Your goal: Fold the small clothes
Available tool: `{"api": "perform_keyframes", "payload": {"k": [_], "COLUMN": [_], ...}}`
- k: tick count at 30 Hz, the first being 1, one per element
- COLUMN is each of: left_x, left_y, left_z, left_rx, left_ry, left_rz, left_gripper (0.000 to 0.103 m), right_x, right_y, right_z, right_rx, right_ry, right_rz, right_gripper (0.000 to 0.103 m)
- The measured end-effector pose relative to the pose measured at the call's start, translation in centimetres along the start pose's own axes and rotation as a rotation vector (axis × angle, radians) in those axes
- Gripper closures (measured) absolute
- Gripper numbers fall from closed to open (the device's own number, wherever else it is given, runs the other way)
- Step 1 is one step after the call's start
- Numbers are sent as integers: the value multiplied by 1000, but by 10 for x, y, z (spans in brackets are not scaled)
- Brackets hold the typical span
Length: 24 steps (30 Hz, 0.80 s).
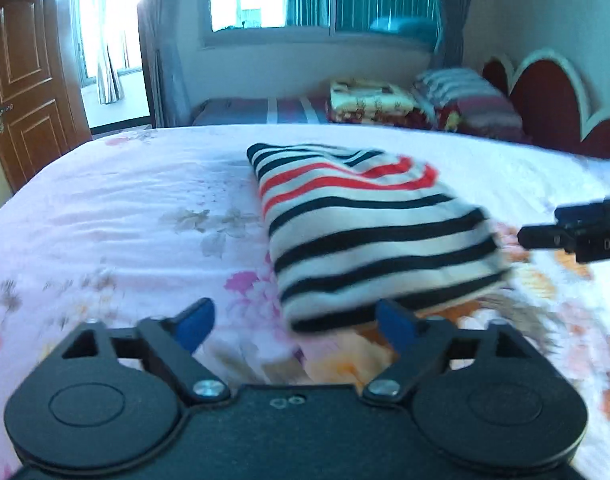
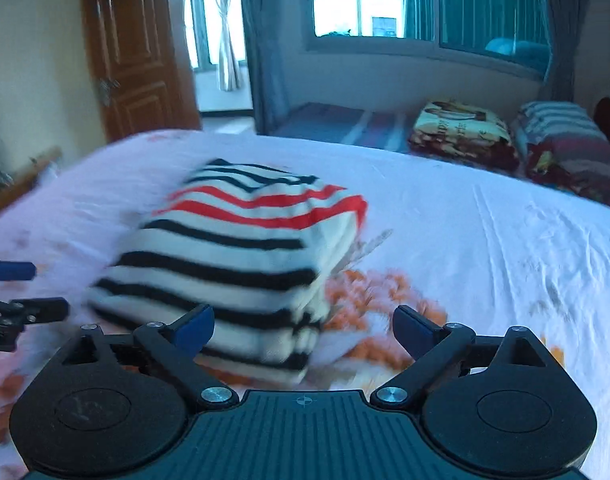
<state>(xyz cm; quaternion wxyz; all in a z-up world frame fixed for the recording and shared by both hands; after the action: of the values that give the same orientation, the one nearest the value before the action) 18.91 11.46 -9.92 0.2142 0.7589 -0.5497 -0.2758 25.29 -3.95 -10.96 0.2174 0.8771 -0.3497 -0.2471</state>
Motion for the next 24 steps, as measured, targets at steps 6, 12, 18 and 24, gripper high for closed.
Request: {"api": "perform_keyframes", "payload": {"k": [6,12,18,24], "left_x": [1,-1,-1,-3], "left_y": [73,126,171,198], "left_z": [26,19,8,10], "left_rx": [26,81,158,191], "left_ry": [33,50,29,61], "left_rz": [-11,-28,-17,-30], "left_gripper": [1,1,1,1], "right_x": [-41,-77,-110,-130], "right_y": [81,131,164,192], "right_z": [29,52,41,35], "right_rx": [61,60,88,145], "right_ry": [-50,-72,-23,-17], "right_rz": [12,71,105,118], "right_gripper": [0,0,0,0]}}
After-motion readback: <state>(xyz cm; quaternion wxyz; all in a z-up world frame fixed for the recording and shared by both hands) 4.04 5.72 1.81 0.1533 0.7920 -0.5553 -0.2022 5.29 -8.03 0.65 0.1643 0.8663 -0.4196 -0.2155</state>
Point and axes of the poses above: each gripper's, at about its wrist camera, not at the fingertips, and y roughly against the way its jaws point, x to its right, z to its underside, the point moved 7 cm from there along -y, roughly the way its jaws point, and after that the axes turned 14 degrees about -z, right-handed, at the moved point
